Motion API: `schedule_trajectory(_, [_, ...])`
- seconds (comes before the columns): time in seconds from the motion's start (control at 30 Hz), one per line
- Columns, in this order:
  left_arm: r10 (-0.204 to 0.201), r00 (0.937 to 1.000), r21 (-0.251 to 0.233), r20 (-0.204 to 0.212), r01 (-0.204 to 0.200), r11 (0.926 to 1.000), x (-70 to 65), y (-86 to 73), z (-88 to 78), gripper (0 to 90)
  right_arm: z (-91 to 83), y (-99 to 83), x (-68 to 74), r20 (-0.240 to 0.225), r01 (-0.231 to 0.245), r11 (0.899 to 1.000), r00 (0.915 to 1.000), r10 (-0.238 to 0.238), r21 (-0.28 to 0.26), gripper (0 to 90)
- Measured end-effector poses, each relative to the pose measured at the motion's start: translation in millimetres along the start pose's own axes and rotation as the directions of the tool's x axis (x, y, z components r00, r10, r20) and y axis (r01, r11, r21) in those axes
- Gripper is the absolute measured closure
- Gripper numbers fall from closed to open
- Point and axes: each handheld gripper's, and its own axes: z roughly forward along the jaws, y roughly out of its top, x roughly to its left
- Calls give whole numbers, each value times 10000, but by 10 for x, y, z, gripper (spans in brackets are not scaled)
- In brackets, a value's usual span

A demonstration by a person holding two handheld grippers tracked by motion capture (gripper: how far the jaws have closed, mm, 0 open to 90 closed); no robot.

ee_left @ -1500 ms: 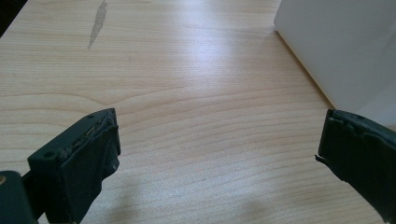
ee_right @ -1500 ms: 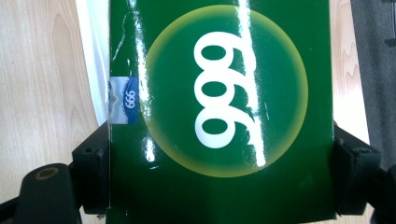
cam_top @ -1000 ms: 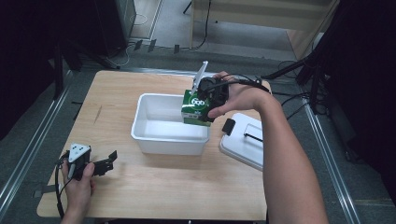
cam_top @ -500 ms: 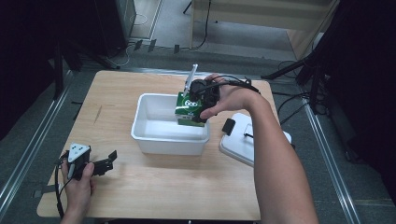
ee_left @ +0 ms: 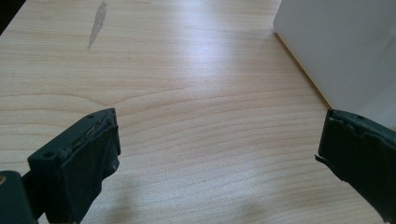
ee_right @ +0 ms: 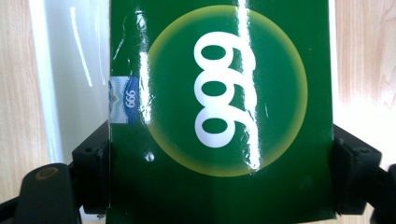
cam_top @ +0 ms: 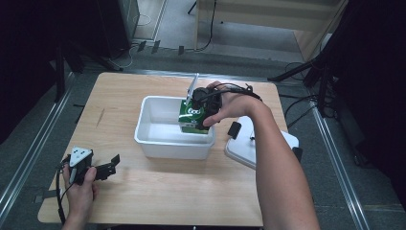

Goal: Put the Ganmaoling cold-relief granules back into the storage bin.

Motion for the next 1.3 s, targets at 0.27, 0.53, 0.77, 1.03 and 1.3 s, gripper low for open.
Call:
schedule_trajectory(0.27, [4, 10000, -4, 23, -4, 10000, 5, -2, -5, 0, 106, -26, 2, 68, 121, 9999, 9999, -122, 12, 160])
schedule_trajectory(0.53, [23, 10000, -3, -2, -23, 10000, 3, -3, -4, 0, 225, -79, 10, 28, 38, 9999, 10000, -38, 109, 160])
schedule_trajectory(0.77, [-21, 10000, -4, 6, 21, 10000, 5, -4, -9, 0, 333, -103, 13, 6, -103, 9997, 9999, 102, 211, 158])
schedule_trajectory(1.03, [4, 10000, -1, -3, -4, 10000, 1, -6, -9, 0, 393, -83, 10, 32, -118, 9991, 9999, 117, 396, 157])
schedule_trajectory(1.3, [37, 10000, 4, 22, -37, 10000, 5, -5, -9, 0, 530, -78, 27, 101, -97, 9979, 9999, 90, 648, 156])
